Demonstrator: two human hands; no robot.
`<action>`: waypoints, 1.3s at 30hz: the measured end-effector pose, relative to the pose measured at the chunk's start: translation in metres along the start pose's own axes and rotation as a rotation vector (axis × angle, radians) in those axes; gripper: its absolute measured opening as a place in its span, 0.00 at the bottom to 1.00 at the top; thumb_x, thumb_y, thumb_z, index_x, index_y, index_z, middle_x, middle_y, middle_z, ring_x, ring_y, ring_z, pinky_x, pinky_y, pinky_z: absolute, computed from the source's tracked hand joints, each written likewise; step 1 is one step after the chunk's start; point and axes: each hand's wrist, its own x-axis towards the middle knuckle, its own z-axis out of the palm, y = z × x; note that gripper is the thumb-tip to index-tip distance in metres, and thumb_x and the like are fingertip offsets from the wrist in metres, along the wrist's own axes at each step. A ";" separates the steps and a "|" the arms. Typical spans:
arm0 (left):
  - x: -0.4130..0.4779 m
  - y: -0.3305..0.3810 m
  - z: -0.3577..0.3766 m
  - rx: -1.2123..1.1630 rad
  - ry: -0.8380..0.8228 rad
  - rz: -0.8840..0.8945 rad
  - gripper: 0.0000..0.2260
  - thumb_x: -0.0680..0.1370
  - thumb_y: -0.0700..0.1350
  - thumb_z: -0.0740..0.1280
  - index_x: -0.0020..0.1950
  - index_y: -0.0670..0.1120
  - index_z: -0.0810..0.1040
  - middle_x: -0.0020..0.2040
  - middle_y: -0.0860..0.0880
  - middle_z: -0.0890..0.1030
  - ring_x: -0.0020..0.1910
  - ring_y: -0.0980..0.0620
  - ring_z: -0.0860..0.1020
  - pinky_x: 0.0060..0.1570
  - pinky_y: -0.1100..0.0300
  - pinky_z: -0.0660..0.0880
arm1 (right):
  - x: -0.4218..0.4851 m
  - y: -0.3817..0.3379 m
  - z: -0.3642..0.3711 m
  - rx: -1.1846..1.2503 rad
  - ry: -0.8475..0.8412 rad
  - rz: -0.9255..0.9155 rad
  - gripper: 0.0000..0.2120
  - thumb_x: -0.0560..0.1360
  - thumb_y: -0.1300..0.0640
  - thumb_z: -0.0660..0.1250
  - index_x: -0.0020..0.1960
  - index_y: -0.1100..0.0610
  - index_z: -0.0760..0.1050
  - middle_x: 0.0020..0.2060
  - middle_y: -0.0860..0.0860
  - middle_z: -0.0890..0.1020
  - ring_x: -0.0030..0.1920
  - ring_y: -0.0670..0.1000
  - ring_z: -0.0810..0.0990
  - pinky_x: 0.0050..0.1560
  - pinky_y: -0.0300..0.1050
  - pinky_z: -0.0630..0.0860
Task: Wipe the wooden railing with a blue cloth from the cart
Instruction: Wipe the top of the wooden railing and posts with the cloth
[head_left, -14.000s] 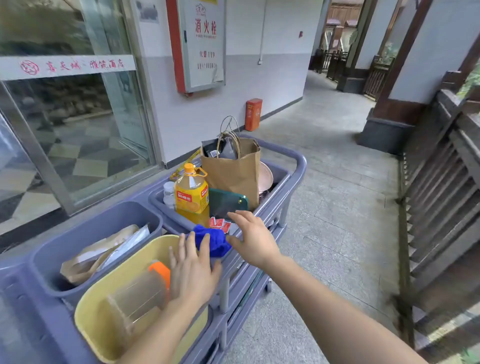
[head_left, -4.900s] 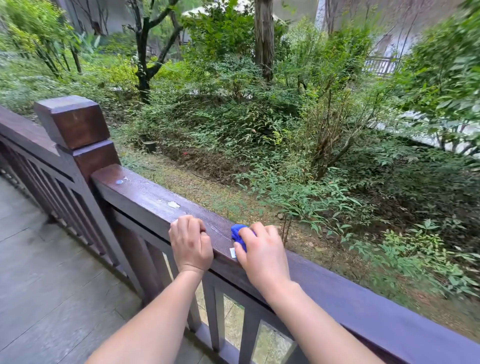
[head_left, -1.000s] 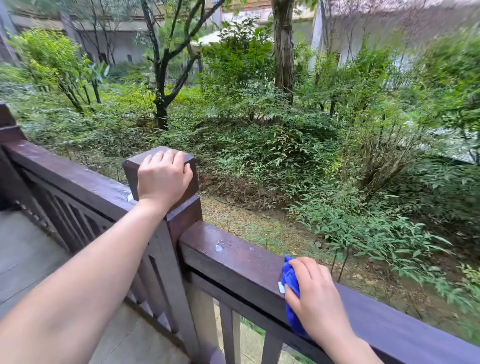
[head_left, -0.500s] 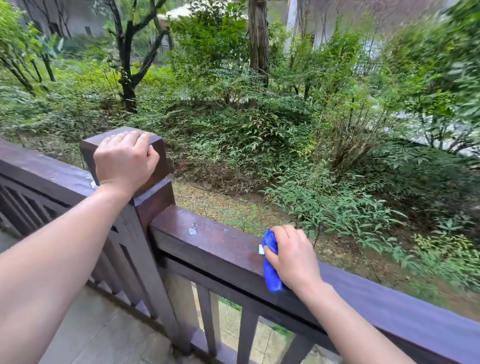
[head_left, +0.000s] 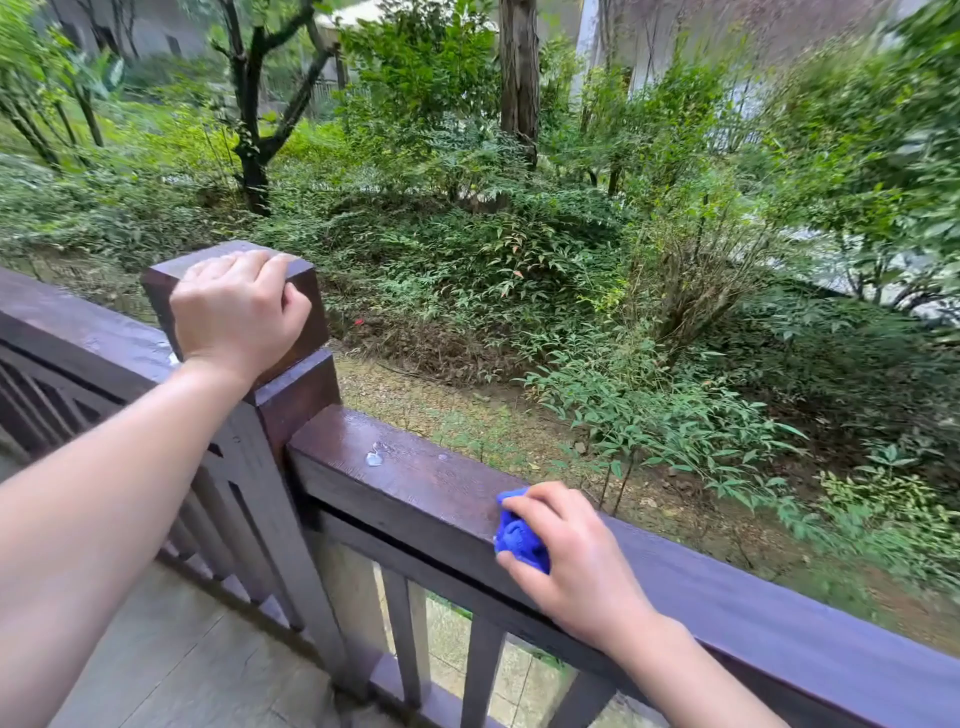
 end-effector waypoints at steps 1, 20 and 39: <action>0.000 0.000 0.000 0.004 0.001 -0.001 0.12 0.77 0.46 0.60 0.52 0.45 0.81 0.48 0.45 0.85 0.46 0.40 0.82 0.42 0.50 0.75 | 0.009 -0.004 0.006 -0.003 -0.034 -0.061 0.22 0.71 0.45 0.67 0.62 0.51 0.73 0.56 0.48 0.76 0.56 0.51 0.73 0.59 0.43 0.71; 0.003 0.000 -0.007 -0.028 -0.064 0.036 0.14 0.75 0.44 0.60 0.53 0.45 0.83 0.47 0.47 0.85 0.48 0.43 0.83 0.45 0.51 0.77 | 0.107 -0.056 0.073 -0.189 -0.060 0.103 0.17 0.75 0.47 0.63 0.58 0.55 0.71 0.55 0.56 0.74 0.52 0.60 0.72 0.55 0.53 0.71; 0.003 -0.004 -0.012 -0.195 -0.095 0.045 0.15 0.68 0.41 0.64 0.51 0.43 0.84 0.48 0.45 0.85 0.48 0.42 0.83 0.46 0.52 0.77 | 0.168 -0.102 0.114 -0.162 -0.015 0.239 0.13 0.74 0.50 0.63 0.54 0.57 0.73 0.52 0.56 0.76 0.52 0.60 0.72 0.53 0.51 0.69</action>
